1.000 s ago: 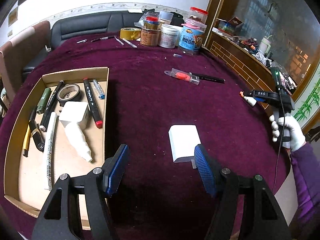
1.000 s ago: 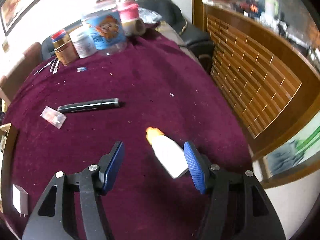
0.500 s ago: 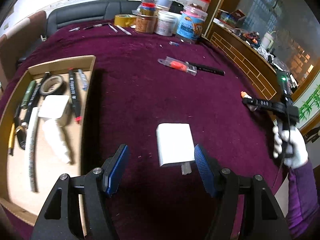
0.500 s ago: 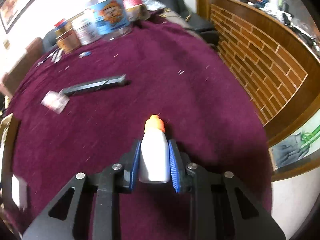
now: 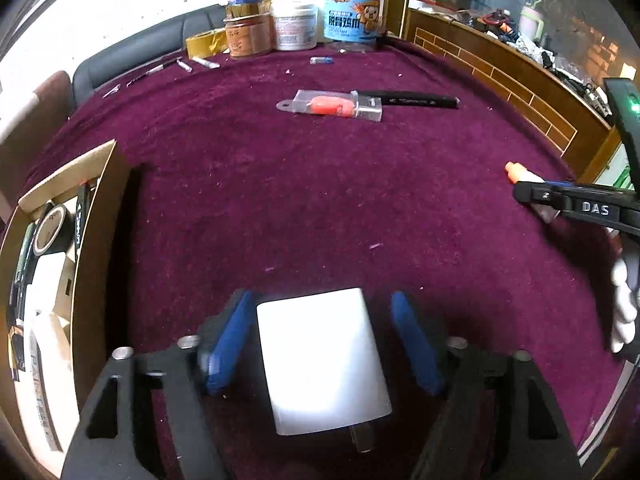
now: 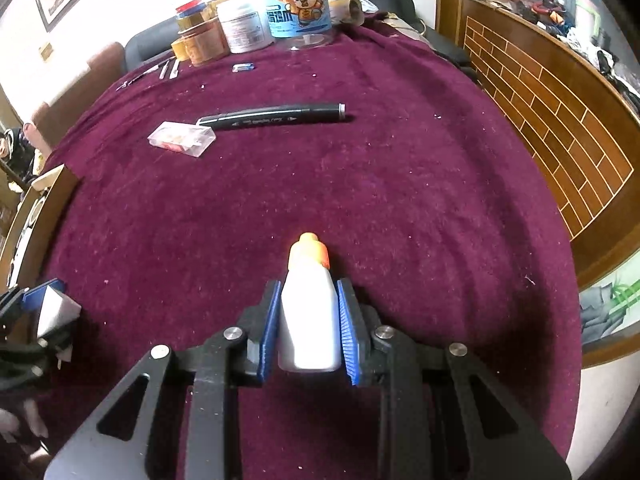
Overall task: Organize rigid objects
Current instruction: 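Carry the charger and glue bottle over the box and open both tools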
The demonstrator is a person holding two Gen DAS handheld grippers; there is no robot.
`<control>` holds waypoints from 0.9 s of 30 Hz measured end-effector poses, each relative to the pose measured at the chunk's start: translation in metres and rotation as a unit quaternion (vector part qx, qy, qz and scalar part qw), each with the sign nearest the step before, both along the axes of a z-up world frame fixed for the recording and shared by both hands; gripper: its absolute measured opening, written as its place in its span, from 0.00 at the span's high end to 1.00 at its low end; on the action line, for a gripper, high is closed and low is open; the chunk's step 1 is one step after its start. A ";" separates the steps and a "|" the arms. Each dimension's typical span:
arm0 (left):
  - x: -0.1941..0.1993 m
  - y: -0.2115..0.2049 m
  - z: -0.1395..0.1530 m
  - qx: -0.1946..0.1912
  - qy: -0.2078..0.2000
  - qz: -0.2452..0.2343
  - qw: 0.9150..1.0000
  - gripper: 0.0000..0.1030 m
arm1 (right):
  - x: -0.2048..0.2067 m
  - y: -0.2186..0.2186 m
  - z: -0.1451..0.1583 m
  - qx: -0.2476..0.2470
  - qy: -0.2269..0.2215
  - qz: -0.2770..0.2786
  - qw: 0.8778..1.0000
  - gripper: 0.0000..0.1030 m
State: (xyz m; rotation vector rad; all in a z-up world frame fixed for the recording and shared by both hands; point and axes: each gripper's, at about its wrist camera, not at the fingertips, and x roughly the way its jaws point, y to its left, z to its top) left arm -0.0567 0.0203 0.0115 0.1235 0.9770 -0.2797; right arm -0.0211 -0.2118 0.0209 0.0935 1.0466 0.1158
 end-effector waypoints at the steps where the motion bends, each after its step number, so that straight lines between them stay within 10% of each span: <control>1: 0.001 0.002 0.001 -0.012 0.006 -0.007 1.000 0.60 | 0.000 0.000 0.000 0.001 0.000 -0.002 1.000 0.75; 15: -0.034 0.064 0.045 -0.167 -0.001 -0.011 0.986 0.61 | -0.015 0.018 0.020 0.028 -0.018 -0.001 0.999 0.76; 27: -0.064 0.141 0.078 -0.226 -0.038 0.027 0.973 0.61 | -0.034 0.120 0.064 0.078 -0.049 0.101 0.991 0.76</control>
